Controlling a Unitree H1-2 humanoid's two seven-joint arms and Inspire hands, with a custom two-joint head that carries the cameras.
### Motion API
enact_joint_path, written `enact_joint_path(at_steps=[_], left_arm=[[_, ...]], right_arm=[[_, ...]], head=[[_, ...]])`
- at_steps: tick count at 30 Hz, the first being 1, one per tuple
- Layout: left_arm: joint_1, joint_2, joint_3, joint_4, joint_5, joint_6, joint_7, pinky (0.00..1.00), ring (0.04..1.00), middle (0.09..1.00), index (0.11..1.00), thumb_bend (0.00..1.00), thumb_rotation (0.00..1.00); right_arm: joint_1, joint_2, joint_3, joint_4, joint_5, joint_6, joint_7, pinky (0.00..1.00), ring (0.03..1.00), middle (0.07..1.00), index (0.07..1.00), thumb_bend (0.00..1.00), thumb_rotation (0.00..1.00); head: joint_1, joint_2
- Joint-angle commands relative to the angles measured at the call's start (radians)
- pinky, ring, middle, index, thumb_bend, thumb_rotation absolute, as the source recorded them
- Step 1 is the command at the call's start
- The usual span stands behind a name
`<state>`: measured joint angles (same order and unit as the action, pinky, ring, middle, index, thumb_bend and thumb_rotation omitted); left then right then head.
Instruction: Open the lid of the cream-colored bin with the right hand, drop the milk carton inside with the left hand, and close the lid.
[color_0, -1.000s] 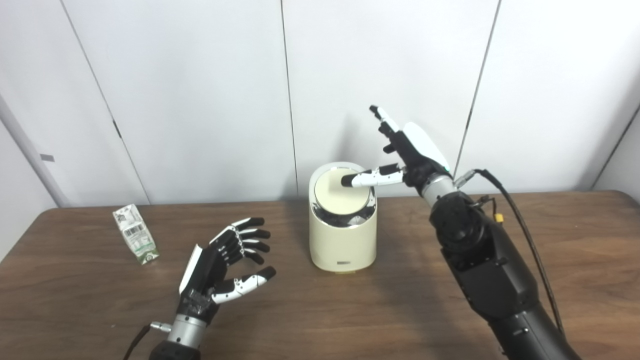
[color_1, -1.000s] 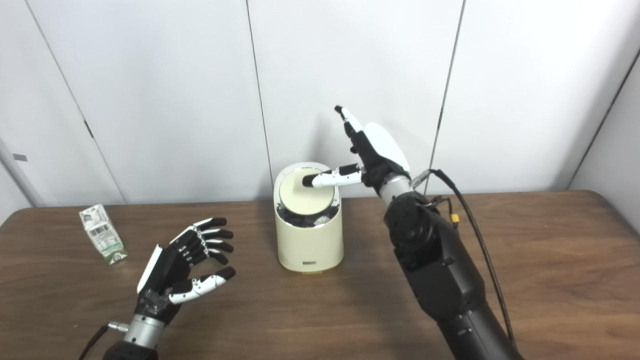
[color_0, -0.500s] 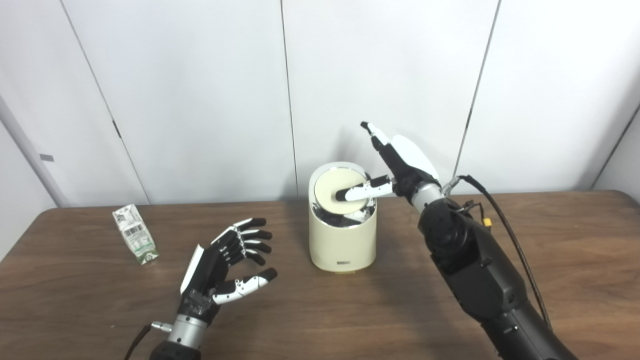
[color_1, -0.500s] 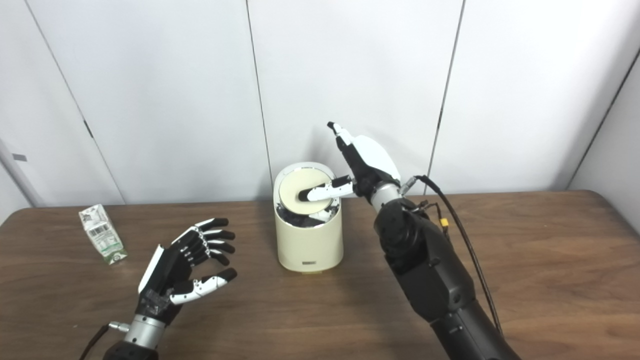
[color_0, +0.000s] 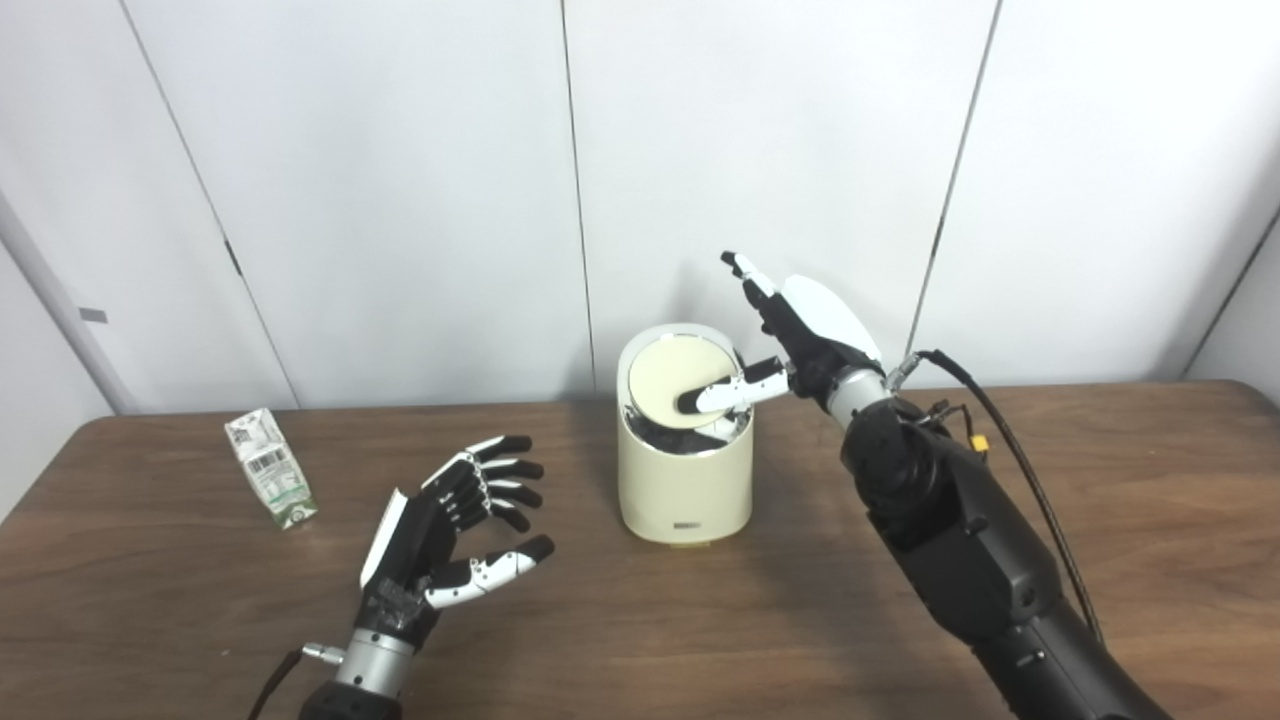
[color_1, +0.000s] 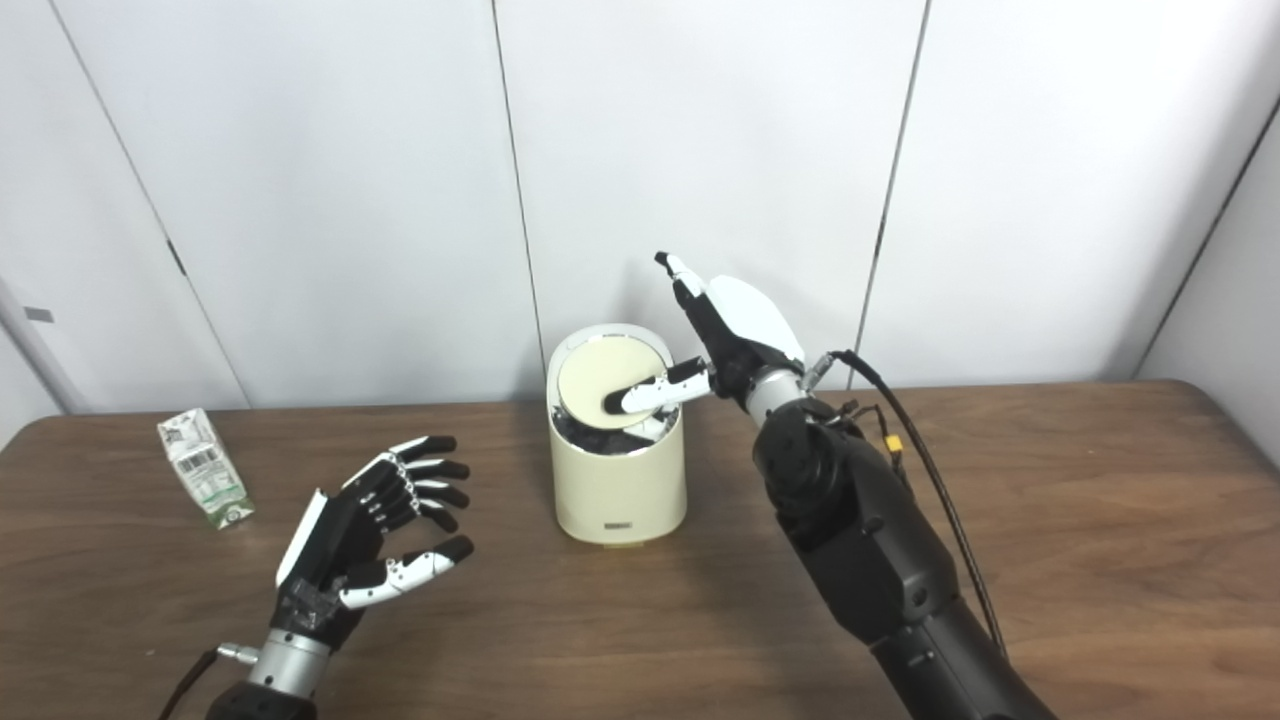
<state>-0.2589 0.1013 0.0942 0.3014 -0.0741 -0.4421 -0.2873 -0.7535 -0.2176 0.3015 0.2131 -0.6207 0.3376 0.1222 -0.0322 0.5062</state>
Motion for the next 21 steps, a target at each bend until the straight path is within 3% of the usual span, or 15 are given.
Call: enact_joint_path(at_steps=[1, 5, 13, 21], left_arm=[[0.045, -0.031, -0.013, 0.030, -0.010, -0.028, 0.009, 0.49, 0.607, 0.695, 0.790, 0.66, 0.02], [0.046, -0.030, -0.013, 0.029, -0.009, -0.028, 0.008, 0.49, 0.608, 0.697, 0.793, 0.65, 0.02], [0.052, -0.034, -0.015, 0.016, -0.009, -0.028, 0.014, 0.49, 0.607, 0.694, 0.793, 0.65, 0.01], [0.054, -0.031, -0.021, 0.009, -0.004, -0.028, 0.017, 0.49, 0.611, 0.697, 0.797, 0.65, 0.02]], right_arm=[[-0.040, -0.015, 0.001, -0.031, -0.004, -0.028, 0.007, 0.77, 0.917, 0.969, 0.990, 0.94, 0.38], [-0.040, -0.019, 0.007, -0.029, -0.006, -0.012, 0.027, 0.82, 0.942, 0.987, 0.997, 0.93, 0.36], [-0.038, -0.035, 0.050, -0.022, -0.055, -0.010, 0.033, 0.81, 0.940, 0.996, 0.990, 0.93, 0.30], [-0.036, -0.033, 0.097, -0.032, -0.130, -0.019, 0.000, 0.83, 0.927, 0.979, 0.973, 0.94, 0.32]], head=[[0.000, 0.003], [0.001, 0.005], [0.011, 0.014], [0.016, 0.016]])
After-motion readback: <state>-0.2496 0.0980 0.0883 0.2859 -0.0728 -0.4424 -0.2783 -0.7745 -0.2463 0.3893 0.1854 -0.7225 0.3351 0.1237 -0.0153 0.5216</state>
